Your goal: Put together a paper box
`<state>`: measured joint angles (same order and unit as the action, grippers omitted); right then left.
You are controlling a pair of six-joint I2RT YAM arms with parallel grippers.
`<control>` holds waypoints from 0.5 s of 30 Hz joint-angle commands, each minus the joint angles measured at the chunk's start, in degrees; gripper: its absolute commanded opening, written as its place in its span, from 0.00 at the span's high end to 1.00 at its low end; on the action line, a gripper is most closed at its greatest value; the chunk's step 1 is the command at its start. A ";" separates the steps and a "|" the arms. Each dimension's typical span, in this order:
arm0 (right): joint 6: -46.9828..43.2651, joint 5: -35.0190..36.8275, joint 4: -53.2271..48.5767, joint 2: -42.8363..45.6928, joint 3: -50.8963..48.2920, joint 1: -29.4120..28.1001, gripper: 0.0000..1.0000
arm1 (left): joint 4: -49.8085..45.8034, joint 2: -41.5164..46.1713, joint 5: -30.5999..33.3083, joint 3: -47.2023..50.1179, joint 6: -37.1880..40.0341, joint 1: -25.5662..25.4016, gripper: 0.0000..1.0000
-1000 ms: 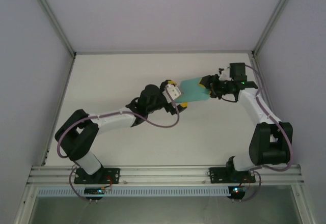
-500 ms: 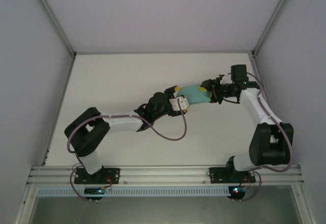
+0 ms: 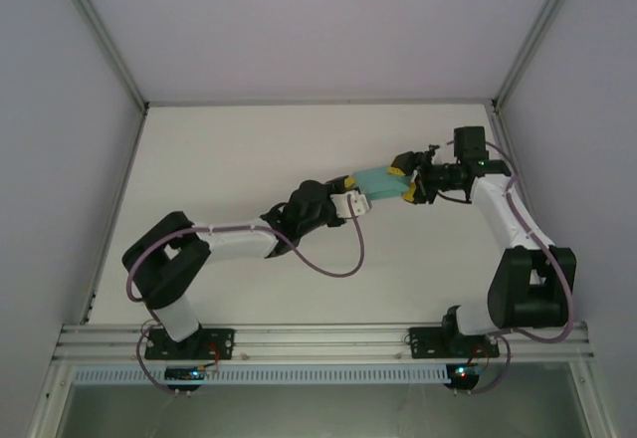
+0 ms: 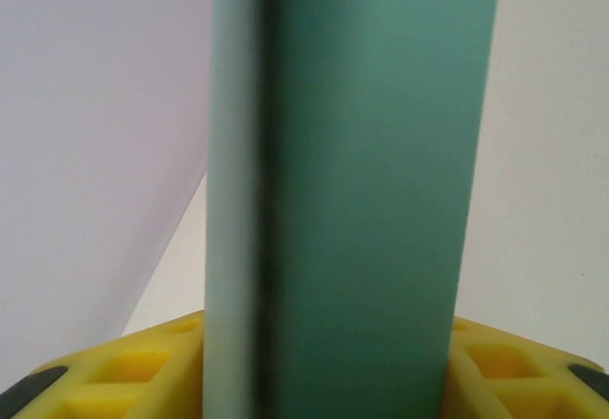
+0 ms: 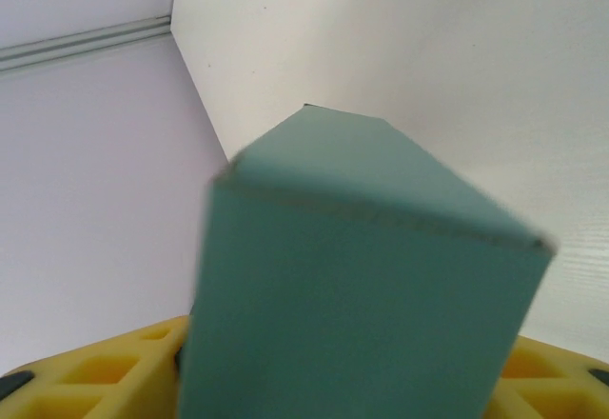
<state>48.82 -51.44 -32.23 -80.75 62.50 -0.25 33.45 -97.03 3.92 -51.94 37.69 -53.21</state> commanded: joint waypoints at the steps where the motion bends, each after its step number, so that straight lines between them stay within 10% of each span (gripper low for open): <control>1: -3.64 2.34 2.23 3.11 -0.12 1.22 0.35 | -5.55 3.04 0.40 -0.90 0.00 1.00 0.51; 9: -33.64 25.39 24.45 15.76 -6.62 -0.21 0.01 | -37.78 7.79 -6.32 -8.30 -6.07 6.15 0.64; 15: -59.61 16.50 26.37 21.56 -10.59 -4.68 0.01 | -65.24 6.81 -15.29 -18.69 -7.84 10.03 0.85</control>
<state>8.19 -32.53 -7.03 -59.51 51.27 -2.48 -13.52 -90.76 -4.82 -65.19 32.18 -44.27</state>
